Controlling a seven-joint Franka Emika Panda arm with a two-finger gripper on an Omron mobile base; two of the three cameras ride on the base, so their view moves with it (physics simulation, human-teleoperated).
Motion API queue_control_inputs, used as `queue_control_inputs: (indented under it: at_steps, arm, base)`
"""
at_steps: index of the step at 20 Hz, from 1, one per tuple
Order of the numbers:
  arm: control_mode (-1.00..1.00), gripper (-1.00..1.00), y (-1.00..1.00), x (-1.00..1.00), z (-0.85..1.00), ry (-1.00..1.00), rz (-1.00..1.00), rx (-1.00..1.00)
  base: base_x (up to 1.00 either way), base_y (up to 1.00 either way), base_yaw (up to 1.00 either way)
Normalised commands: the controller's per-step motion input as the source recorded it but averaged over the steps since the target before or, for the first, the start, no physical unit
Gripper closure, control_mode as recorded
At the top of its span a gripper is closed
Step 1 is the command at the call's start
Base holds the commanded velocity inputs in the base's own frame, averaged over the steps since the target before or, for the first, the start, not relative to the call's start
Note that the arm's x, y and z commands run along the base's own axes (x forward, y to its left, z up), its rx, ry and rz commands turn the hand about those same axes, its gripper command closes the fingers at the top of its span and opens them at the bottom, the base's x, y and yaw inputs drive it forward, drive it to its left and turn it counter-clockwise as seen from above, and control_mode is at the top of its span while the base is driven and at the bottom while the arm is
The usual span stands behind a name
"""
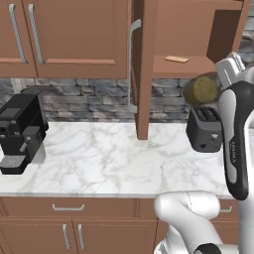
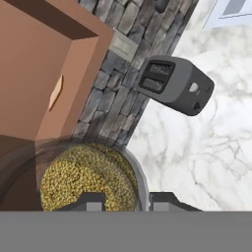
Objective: Pick the jar and jar from the dining table and place them in the open cabinet. Close the cabinet after placing the objects.
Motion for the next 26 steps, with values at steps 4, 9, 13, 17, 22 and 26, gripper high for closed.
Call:
queue_control_inputs:
  at_steps: [4, 9, 13, 17, 22, 26]
  arm:
    - [-1.00, 1.00, 0.00, 0.35, 0.22, 0.00, 0.00, 0.00]
    - [-1.00, 1.00, 0.00, 0.42, 0.18, 0.00, 0.00, 0.00]
    - [-1.00, 1.00, 0.00, 0.40, 0.18, 0.00, 0.00, 0.00]
    - [-1.00, 1.00, 0.02, 0.38, 0.16, 0.00, 0.00, 0.00]
    - [-1.00, 1.00, 0.11, 0.29, 0.19, -0.01, 0.00, 0.00]
    - [-1.00, 1.00, 0.11, 0.16, 0.20, -0.03, 0.00, 0.00]
  base:
    - [0.00, 0.00, 0.00]
    - [0.00, 0.00, 0.00]
    - [0.00, 0.00, 0.00]
    - [0.00, 0.00, 0.00]
    - [0.00, 0.00, 0.00]
    - [0.00, 0.00, 0.00]
